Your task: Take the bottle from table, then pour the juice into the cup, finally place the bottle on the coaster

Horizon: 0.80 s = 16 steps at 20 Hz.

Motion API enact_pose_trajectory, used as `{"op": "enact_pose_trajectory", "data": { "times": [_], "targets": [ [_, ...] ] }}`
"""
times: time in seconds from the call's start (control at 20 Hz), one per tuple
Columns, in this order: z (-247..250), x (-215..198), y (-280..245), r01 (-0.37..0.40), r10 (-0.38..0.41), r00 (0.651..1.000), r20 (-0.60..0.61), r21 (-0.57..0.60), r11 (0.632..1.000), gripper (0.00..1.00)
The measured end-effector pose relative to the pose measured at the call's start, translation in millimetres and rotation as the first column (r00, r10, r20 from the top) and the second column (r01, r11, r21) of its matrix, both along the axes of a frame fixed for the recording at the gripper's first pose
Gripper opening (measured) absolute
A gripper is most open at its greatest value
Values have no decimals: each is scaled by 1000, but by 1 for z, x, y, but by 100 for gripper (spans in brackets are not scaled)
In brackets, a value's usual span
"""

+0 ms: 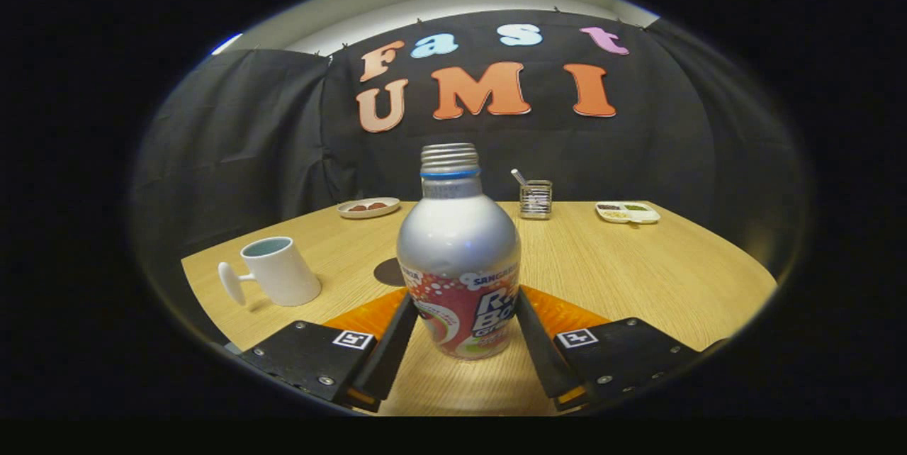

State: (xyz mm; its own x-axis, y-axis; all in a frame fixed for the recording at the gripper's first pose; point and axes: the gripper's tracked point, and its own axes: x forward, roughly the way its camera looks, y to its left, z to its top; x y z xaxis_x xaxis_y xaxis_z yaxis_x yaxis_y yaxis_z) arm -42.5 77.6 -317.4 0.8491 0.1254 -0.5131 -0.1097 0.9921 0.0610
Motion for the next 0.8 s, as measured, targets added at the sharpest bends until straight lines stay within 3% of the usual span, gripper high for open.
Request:
{"op": "enact_pose_trajectory", "data": {
  "times": [0.45, 0.6, 0.8],
  "targets": [
    [32, 25, 14, -51, 67, 995, 74, -202, 978, 79],
    [45, 35, 21, -69, 110, 988, 107, -328, 942, 79],
    [56, 48, 31, -90, 176, 975, 132, -491, 867, 79]
  ]
}}
